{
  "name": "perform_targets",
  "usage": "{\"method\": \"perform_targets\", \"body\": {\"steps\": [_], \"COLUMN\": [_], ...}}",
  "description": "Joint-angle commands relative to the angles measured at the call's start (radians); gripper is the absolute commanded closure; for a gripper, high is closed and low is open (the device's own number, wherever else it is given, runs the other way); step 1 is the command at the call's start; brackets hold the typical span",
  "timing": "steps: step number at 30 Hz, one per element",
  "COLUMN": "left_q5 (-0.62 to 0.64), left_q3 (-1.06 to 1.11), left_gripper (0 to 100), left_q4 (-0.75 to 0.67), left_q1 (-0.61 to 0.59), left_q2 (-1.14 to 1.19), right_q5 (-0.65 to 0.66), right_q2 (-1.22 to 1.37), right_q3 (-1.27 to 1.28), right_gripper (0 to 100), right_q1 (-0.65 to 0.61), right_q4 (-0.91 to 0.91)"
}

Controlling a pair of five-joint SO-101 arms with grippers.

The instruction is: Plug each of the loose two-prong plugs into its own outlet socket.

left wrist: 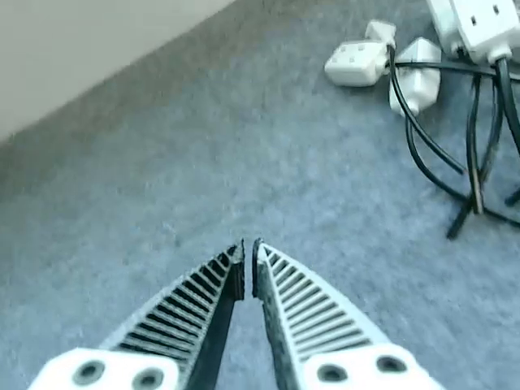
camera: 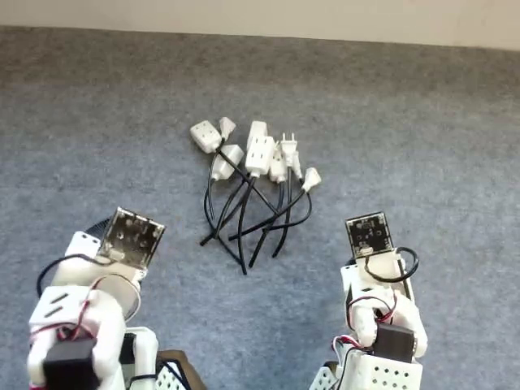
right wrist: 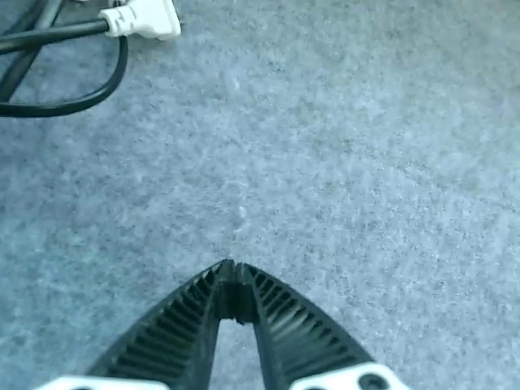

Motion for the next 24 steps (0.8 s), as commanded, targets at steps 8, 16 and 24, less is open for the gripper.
{"method": "perform_targets", "body": {"steps": [8, 16, 24], "left_q5": [0.117, 0.221, 0.285], "left_q3": [-0.69, -1.442, -2.092], "left_gripper": [95, 93, 79], "left_q4": [0.048, 0.215, 0.226], "left_q1": [-0.004, 0.107, 0.159], "left_q2": [0.995, 1.814, 2.393], "right_q5": [-0.068, -0.066, -0.064], "right_q2": [-0.007, -0.007, -0.007], "right_q3": [0.03, 0.116, 0.127], "right_gripper": [98.8, 98.8, 98.8], "right_q1": [-0.007, -0.001, 0.001], "right_q4": [0.116, 0.081, 0.081]}}
